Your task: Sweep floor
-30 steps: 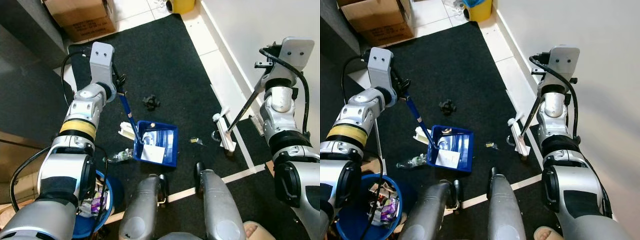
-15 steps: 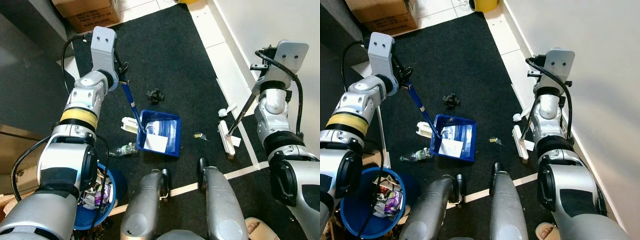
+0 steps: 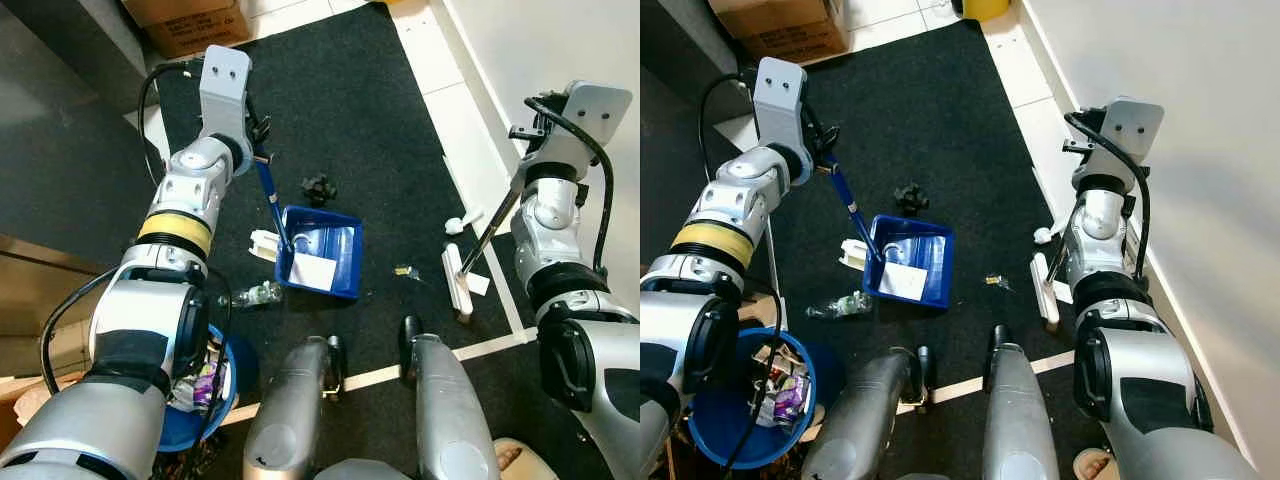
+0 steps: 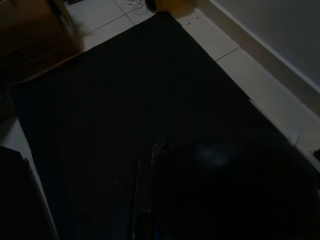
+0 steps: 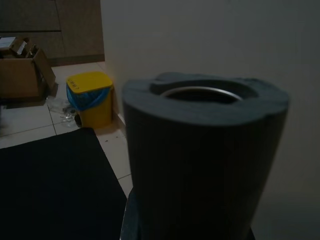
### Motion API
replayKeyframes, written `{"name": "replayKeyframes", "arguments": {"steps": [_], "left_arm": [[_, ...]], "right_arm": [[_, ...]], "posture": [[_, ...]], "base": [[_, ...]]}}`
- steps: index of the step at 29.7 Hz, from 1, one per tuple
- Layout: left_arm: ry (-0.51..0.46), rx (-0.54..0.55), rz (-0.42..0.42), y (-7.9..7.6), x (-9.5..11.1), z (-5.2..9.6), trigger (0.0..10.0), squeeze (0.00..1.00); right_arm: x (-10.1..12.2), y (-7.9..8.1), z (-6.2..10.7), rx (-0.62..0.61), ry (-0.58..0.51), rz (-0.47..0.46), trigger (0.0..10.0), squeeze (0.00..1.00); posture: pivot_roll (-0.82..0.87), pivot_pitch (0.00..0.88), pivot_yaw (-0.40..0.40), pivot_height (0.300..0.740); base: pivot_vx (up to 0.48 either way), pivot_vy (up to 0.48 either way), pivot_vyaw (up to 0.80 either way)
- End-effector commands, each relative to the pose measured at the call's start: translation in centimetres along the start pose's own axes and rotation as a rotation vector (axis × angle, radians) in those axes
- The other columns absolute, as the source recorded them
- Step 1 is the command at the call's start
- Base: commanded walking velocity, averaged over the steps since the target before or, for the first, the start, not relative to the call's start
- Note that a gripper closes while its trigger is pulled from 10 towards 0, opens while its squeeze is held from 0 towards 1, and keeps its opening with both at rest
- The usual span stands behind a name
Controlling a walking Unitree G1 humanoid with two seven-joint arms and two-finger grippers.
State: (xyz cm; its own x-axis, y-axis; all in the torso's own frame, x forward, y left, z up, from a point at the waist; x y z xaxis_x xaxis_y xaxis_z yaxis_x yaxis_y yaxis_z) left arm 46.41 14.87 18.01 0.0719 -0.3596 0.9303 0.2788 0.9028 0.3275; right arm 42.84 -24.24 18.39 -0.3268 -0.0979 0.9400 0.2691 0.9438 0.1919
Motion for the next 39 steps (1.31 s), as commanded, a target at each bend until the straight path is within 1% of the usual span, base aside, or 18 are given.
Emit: {"name": "replayKeyframes", "arguments": {"steps": [1, 6, 9, 10, 11, 12, 13, 14, 18, 20, 22, 25, 28, 29, 31, 32, 34, 39], "left_arm": [[-0.050, -0.032, 0.049, -0.7, 1.0, -0.2, 10.0, 0.00], [-0.088, -0.060, 0.062, -1.1, 1.8, -0.1, 10.0, 0.00], [-0.100, -0.061, 0.019, -1.0, 2.0, 0.1, 10.0, 0.00], [-0.100, -0.061, 0.019, -1.0, 2.0, 0.1, 10.0, 0.00], [-0.100, -0.071, 0.002, -1.2, 1.9, 0.2, 10.0, 0.00], [-0.095, -0.091, -0.028, -1.8, 1.4, 0.3, 10.0, 0.00], [-0.095, -0.091, -0.028, -1.8, 1.4, 0.3, 10.0, 0.00], [-0.086, -0.096, -0.040, -2.2, 0.8, 0.3, 10.0, 0.00], [-0.081, -0.099, -0.011, -2.5, 0.5, 0.4, 10.0, 0.00], [-0.065, -0.110, 0.031, -2.8, 0.1, 0.3, 10.0, 0.00], [-0.060, -0.114, 0.040, -3.0, -0.1, 0.3, 10.0, 0.00], [-0.020, -0.126, 0.107, -3.6, -1.5, 0.3, 10.0, 0.00], [-0.010, -0.128, 0.117, -3.9, -1.9, 0.3, 10.0, 0.00], [0.020, -0.143, 0.125, -4.5, -2.9, 0.4, 10.0, 0.00], [0.037, -0.145, 0.062, -4.7, -3.5, 0.4, 10.0, 0.00], [0.037, -0.145, 0.062, -4.7, -3.5, 0.4, 10.0, 0.00], [0.051, -0.149, -0.052, -5.1, -3.8, 0.5, 10.0, 0.00], [0.029, -0.148, -0.026, -4.9, -3.1, 0.5, 10.0, 0.00]], "right_arm": [[-2.4, -0.8, 1.1, -0.035, 0.086, -0.010, 10.0, 0.00], [-2.5, -0.8, 1.2, -0.031, 0.090, -0.008, 10.0, 0.00], [-2.5, -0.8, 1.1, -0.028, 0.091, -0.006, 10.0, 0.00], [-2.5, -0.8, 1.1, -0.028, 0.091, -0.006, 10.0, 0.00], [-2.5, -0.7, 1.1, -0.026, 0.091, -0.006, 10.0, 0.00], [-2.5, -0.7, 1.1, -0.024, 0.092, -0.005, 10.0, 0.00], [-2.5, -0.7, 1.1, -0.024, 0.092, -0.005, 10.0, 0.00], [-2.4, -0.6, 1.1, -0.022, 0.093, -0.004, 10.0, 0.00], [-2.4, -0.7, 1.0, -0.019, 0.093, -0.003, 10.0, 0.00], [-2.4, -0.7, 1.0, -0.018, 0.093, -0.002, 10.0, 0.00], [-2.4, -0.7, 1.0, -0.018, 0.093, -0.002, 10.0, 0.00], [-2.4, -0.6, 1.0, -0.018, 0.095, -0.002, 10.0, 0.00], [-2.5, -0.6, 1.0, -0.018, 0.096, -0.003, 10.0, 0.00], [-2.6, -0.6, 1.1, -0.018, 0.100, -0.003, 10.0, 0.00], [-2.6, -0.6, 1.1, -0.019, 0.101, -0.003, 10.0, 0.00], [-2.6, -0.6, 1.1, -0.019, 0.101, -0.003, 10.0, 0.00], [-2.6, -0.6, 1.1, -0.020, 0.099, -0.004, 10.0, 0.00], [-2.6, -0.7, 1.1, -0.022, 0.098, -0.002, 10.0, 0.00]], "posture": [[0.06, 0.336, 0.138, 0.740], [0.05, 0.323, 0.132, 0.740], [0.05, 0.319, 0.128, 0.740], [0.05, 0.319, 0.128, 0.740], [0.05, 0.319, 0.128, 0.740], [0.05, 0.316, 0.126, 0.740], [0.05, 0.316, 0.126, 0.740], [0.05, 0.316, 0.126, 0.740], [0.04, 0.317, 0.119, 0.740], [0.04, 0.320, 0.118, 0.740], [0.05, 0.321, 0.117, 0.740], [0.04, 0.324, 0.118, 0.740], [0.04, 0.325, 0.119, 0.740], [0.04, 0.325, 0.119, 0.740], [0.04, 0.325, 0.119, 0.740], [0.04, 0.325, 0.119, 0.740], [0.04, 0.326, 0.123, 0.740], [0.04, 0.326, 0.124, 0.740]], "base": [[0.000, 0.000, 0.00], [0.000, 0.000, 0.00], [0.000, 0.000, 0.00], [0.000, 0.000, 0.00], [0.000, 0.000, 0.00], [0.000, 0.000, 0.00], [0.000, 0.000, 0.00], [0.000, 0.000, 0.00], [0.000, 0.000, 0.00], [0.000, 0.000, 0.00], [0.000, 0.000, 0.00], [0.000, 0.000, 0.00], [0.000, 0.000, 0.00], [0.000, 0.000, 0.00], [0.000, 0.000, 0.00], [0.000, 0.000, 0.00], [0.000, 0.000, 0.00], [0.000, 0.000, 0.00]]}}
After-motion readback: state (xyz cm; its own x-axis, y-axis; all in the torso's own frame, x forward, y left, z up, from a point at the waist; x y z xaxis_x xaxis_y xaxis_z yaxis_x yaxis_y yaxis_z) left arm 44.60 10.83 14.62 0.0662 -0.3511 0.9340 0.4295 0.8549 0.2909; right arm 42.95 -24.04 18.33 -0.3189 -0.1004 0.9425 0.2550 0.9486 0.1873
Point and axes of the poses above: a point about 5 cm out from each wrist's last joint towards the gripper, its own z axis pointing back from the gripper into the wrist, its own x axis along the axis of the wrist's last joint, y = z × x, the point moved 6 cm from there along -z, pointing out of the wrist towards the gripper, and after that the axes turned 12 degrees about -z, right-handed, at the moved point
